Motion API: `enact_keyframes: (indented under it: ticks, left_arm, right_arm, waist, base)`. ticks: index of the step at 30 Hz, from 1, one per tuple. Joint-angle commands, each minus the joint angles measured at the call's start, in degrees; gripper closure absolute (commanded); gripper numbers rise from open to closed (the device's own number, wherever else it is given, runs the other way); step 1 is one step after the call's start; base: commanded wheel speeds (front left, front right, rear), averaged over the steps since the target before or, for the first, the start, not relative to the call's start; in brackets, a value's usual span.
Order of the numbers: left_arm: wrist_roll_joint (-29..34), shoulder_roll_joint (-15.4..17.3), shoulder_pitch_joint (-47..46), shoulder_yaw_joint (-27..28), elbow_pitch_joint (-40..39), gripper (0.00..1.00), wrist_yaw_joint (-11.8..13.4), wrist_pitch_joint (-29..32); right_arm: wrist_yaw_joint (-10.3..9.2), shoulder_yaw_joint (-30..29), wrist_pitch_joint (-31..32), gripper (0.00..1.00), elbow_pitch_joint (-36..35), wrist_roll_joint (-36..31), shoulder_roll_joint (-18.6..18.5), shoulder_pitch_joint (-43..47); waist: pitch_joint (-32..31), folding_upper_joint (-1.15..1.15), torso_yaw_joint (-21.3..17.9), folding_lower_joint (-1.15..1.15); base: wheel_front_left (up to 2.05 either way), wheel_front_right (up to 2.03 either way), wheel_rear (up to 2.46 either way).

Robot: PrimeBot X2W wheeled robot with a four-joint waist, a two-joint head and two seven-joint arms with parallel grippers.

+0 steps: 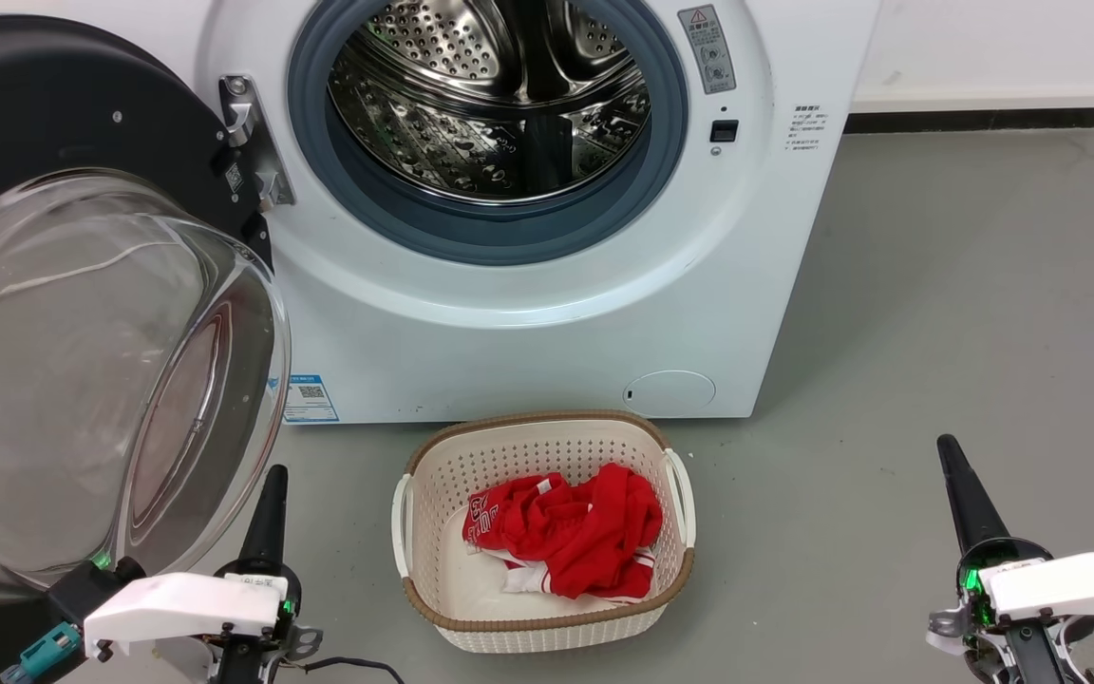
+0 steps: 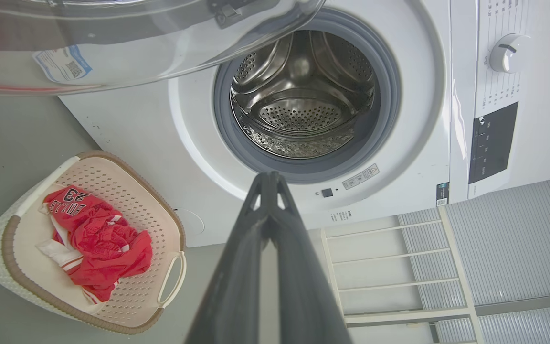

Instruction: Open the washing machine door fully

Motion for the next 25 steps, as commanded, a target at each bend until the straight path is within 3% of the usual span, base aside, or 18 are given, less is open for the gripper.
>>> enact_keyframes:
  ticks: [1, 25]
  left_arm:
    - [-1.7, 0.3, -1.2, 0.2, 0.0, 1.00, -0.7, 0.4]
    - [-13.9, 0.1, -2.2, 1.6, 2.0, 1.00, -2.2, 3.6]
  right_arm:
    - [-0.01, -0.1, 0.3, 1.00, 0.0, 1.8, -0.3, -1.2]
    - [-0.01, -1.2, 2.6, 1.00, 2.4, 13.7, 0.0, -2.5]
  waist:
    - [0.0, 0.00, 0.0, 0.00]
    - [-0.2, 0.00, 0.5, 0.00]
  base:
    - [0.00, 0.00, 0.00]
    - [0.00, 0.00, 0.00]
